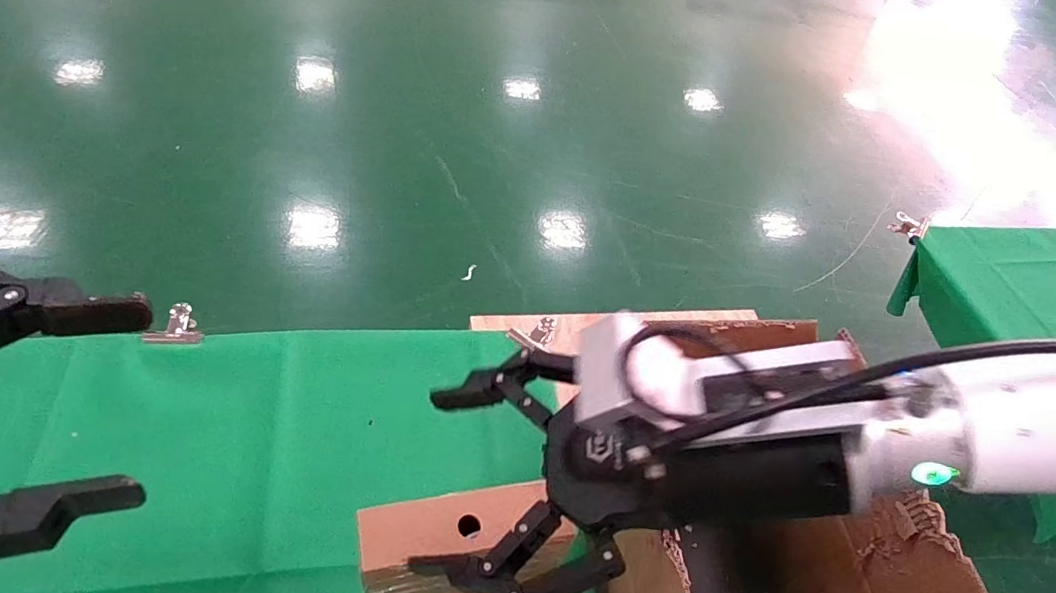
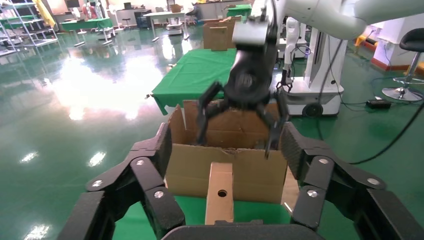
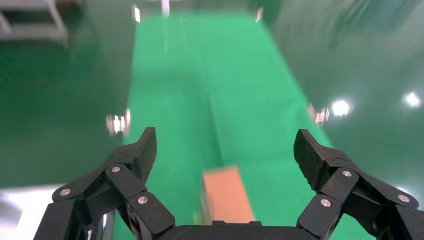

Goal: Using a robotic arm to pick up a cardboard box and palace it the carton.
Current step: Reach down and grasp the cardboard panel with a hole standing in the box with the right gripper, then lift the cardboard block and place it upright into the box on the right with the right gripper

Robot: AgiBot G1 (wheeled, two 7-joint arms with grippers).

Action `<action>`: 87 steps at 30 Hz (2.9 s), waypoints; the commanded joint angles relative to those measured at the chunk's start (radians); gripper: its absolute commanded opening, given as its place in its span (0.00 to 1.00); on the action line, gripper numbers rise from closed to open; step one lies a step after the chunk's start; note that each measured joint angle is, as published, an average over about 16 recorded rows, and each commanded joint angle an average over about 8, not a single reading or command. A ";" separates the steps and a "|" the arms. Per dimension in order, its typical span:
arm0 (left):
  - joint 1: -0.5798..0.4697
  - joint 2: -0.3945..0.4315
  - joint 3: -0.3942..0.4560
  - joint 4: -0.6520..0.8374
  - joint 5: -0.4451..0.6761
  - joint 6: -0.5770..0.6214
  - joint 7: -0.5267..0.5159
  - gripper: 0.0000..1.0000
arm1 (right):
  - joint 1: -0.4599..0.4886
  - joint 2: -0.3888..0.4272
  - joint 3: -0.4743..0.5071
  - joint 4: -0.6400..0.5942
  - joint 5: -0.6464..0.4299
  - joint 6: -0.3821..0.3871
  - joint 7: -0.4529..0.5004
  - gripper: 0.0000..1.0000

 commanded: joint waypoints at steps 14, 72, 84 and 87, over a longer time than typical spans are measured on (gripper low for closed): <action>0.000 0.000 0.001 0.000 0.000 0.000 0.000 0.00 | 0.197 -0.161 -0.230 -0.009 -0.382 -0.037 0.013 1.00; 0.000 -0.001 0.001 0.000 -0.001 -0.001 0.001 1.00 | 0.268 -0.251 -0.386 -0.011 -0.566 -0.029 -0.021 0.00; 0.000 -0.001 0.002 0.001 -0.002 -0.001 0.001 1.00 | 0.312 -0.238 -0.360 -0.063 -0.517 -0.032 -0.014 0.00; -0.001 -0.001 0.002 0.001 -0.002 -0.001 0.001 1.00 | 0.361 -0.232 -0.351 -0.104 -0.493 -0.043 -0.028 0.00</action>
